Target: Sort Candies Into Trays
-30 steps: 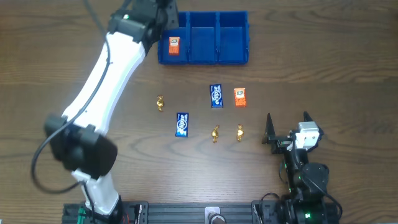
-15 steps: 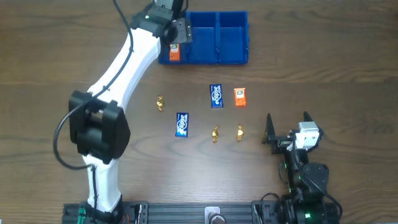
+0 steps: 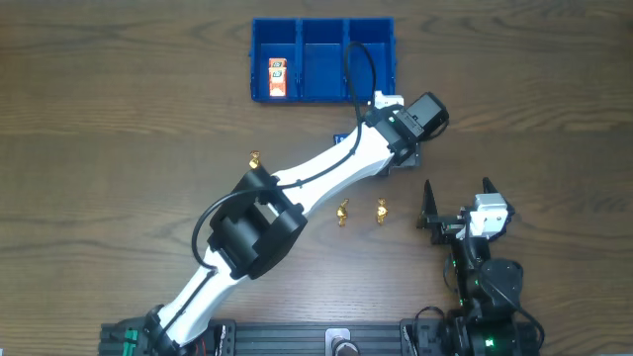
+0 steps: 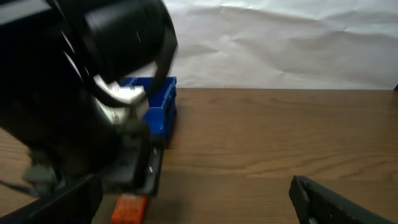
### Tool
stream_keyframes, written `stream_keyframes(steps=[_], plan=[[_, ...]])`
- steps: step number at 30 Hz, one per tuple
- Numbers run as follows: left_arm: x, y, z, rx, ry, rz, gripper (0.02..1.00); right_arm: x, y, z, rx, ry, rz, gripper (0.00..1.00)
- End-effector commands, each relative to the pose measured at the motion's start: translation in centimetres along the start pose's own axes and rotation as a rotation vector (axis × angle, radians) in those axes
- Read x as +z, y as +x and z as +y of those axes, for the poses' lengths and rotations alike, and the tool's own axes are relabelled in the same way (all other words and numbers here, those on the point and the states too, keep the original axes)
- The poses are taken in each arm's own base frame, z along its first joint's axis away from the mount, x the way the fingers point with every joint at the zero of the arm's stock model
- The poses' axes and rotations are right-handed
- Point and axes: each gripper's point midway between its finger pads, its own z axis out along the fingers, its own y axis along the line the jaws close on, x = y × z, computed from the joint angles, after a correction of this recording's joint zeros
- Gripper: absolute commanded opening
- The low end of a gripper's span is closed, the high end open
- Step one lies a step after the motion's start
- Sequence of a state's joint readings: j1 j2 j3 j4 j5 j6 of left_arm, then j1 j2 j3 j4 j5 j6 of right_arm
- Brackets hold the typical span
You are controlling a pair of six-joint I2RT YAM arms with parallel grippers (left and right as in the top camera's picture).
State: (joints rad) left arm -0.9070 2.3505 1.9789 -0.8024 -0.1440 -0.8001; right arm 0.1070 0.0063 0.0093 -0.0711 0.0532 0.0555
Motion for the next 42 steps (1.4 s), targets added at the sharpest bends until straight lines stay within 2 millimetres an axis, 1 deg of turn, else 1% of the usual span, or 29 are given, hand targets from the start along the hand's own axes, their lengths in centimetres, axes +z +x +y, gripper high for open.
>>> stream_keyframes(steps=[1, 4, 5, 7, 10, 13, 15, 17, 19, 23, 26, 27, 28, 29, 30, 31, 32, 33, 34, 35, 36, 37, 38, 39, 40, 41, 42], plan=[[1.6, 1.4, -0.8, -0.076, 0.03, 0.059, 0.831, 0.0, 0.1, -0.1, -0.012, 0.006, 0.003, 0.998], [2.7, 1.8, -1.0, -0.075, 0.037, 0.072, 0.827, 0.0, 0.1, -0.1, -0.012, 0.006, 0.003, 0.998], [3.2, 2.1, -0.9, -0.075, 0.033, 0.083, 0.809, 0.0, 0.1, -0.1, -0.012, 0.006, 0.003, 0.998], [3.6, 2.2, -0.7, -0.075, 0.024, 0.09, 0.744, 0.0, 0.1, -0.1, -0.012, 0.006, 0.003, 0.996], [4.2, 2.4, -0.4, -0.076, 0.012, 0.098, 0.689, 0.0, 0.1, -0.1, -0.012, 0.006, 0.003, 0.998], [4.4, 2.7, -0.1, -0.075, 0.001, 0.106, 0.636, 0.0, 0.1, -0.1, -0.012, 0.006, 0.003, 0.998], [4.4, 3.0, 0.4, -0.082, -0.022, 0.116, 0.564, 0.0, 0.1, -0.1, -0.012, 0.006, 0.003, 0.998], [4.3, 3.1, 0.9, -0.085, -0.041, 0.118, 0.516, 0.0, 0.1, -0.1, -0.012, 0.006, 0.003, 0.998], [4.3, 3.1, 0.9, -0.084, -0.045, 0.116, 0.487, 0.0, 0.1, -0.1, -0.012, 0.006, 0.003, 0.998], [4.3, 3.1, 0.9, -0.084, -0.045, 0.116, 0.364, 0.0, 0.1, -0.1, -0.012, 0.006, 0.003, 0.998], [4.3, 2.9, 1.0, -0.084, -0.049, 0.109, 0.332, 0.0, 0.1, -0.1, -0.012, 0.006, 0.003, 0.998], [4.0, 2.6, 0.9, -0.085, -0.048, 0.097, 0.332, 0.0, 0.1, -0.1, -0.012, 0.006, 0.003, 0.998], [3.4, 2.0, 0.9, -0.087, -0.045, 0.072, 0.332, 0.0, 0.1, -0.1, -0.012, 0.006, 0.003, 0.998], [1.3, 0.1, 0.8, -0.084, -0.041, -0.001, 0.327, 0.0, 0.1, -0.1, -0.012, 0.006, 0.003, 0.998], [-1.1, -1.9, 1.0, -0.075, -0.037, -0.078, 0.332, 0.0, 0.1, -0.1, -0.012, 0.006, 0.003, 0.998], [-4.6, -4.7, 1.6, -0.065, -0.034, -0.18, 0.332, 0.0, 0.1, -0.1, -0.012, 0.006, 0.003, 0.998], [-7.5, -7.0, 2.5, -0.057, -0.032, -0.253, 0.332, 0.0, 0.1, -0.1, -0.012, 0.006, 0.003, 0.998], [-10.6, -9.4, 4.0, -0.051, -0.038, -0.328, 0.329, 0.0, 0.1, -0.1, -0.012, 0.006, 0.003, 0.998], [-13.5, -11.7, 5.8, -0.057, -0.042, -0.388, 0.329, 0.0, 0.1, -0.1, -0.012, 0.006, 0.003, 0.998], [-16.3, -14.2, 8.6, -0.078, -0.052, -0.444, 0.325, 0.0, 0.1, -0.1, -0.012, 0.006, 0.003, 0.998], [-17.9, -16.0, 11.2, -0.107, -0.066, -0.474, 0.314, 0.0, 0.1, -0.1, -0.012, 0.006, 0.003, 0.998], [-18.6, -17.3, 13.4, -0.127, -0.076, -0.486, 0.312, 0.0, 0.1, -0.1, -0.012, 0.006, 0.003, 0.998], [-18.6, -18.4, 15.0, -0.131, -0.076, -0.486, 0.31, 0.0, 0.1, -0.1, -0.012, 0.006, 0.003, 0.998], [-18.0, -19.8, 16.6, -0.13, -0.053, -0.477, 0.316, 0.0, 0.1, -0.1, -0.012, 0.006, 0.003, 0.998], [-17.0, -20.7, 17.6, -0.118, -0.036, -0.46, 0.321, 0.0, 0.1, -0.1, -0.012, 0.006, 0.003, 0.998], [-15.8, -21.1, 18.4, -0.113, -0.032, -0.439, 0.323, 0.0, 0.1, -0.1, -0.012, 0.006, 0.003, 0.998], [-14.2, -21.3, 19.3, -0.107, -0.04, -0.411, 0.316, 0.0, 0.1, -0.1, -0.012, 0.006, 0.003, 0.998]])
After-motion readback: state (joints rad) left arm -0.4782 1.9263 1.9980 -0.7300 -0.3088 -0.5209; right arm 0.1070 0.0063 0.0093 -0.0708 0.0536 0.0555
